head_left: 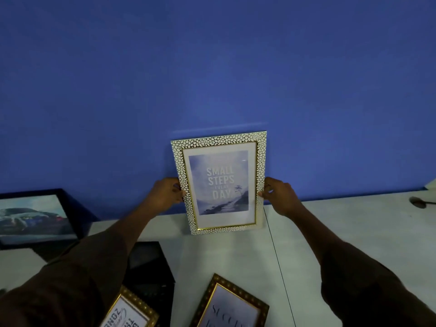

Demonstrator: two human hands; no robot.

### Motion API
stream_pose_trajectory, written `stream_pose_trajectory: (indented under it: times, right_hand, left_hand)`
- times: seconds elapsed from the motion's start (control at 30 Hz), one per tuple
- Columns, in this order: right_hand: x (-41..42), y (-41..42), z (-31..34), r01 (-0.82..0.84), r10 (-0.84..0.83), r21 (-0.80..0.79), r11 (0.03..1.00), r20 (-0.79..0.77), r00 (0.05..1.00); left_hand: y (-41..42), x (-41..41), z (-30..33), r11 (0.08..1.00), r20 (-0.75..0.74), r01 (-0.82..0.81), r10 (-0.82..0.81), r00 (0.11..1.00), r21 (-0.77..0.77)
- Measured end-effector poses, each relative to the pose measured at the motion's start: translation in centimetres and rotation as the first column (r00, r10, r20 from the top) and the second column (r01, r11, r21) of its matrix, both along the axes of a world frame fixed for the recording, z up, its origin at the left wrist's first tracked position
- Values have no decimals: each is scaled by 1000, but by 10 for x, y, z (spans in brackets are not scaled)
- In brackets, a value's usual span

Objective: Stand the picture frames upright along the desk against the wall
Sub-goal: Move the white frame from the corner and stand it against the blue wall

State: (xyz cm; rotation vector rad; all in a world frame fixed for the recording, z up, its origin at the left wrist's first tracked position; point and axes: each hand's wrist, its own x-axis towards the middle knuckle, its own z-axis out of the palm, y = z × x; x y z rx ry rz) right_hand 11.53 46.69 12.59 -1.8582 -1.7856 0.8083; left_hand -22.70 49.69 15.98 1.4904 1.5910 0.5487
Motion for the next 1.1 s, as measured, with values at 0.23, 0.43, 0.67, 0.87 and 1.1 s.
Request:
stream_pose_trajectory:
  times: [0.23, 0.43, 0.67, 0.87, 1.1]
  right_hand:
    - [-4, 19, -36, 0, 1, -28, 1000, 32, 999]
    - [-1, 26, -66, 16, -16, -57, 998, -6, 1000]
    - [0, 30, -79, -1, 0, -41, 999, -20, 1000]
    - [-1, 26, -80, 112, -114, -57, 992, -48, 992]
    - [-4, -37, -82, 239, -253, -212, 948, -42, 967]
  left_hand:
    - [16, 2, -27, 997, -128, -7, -2, 992, -74]
    - [18, 10, -44, 999, -223, 5, -16, 975, -48]
    - [15, 11, -53, 999, -243, -40, 32, 969, -29]
    - [9, 19, -47, 994, -359, -110, 98, 928, -15]
    - [-35, 19, -45, 987, -312, -163, 152, 938, -8]
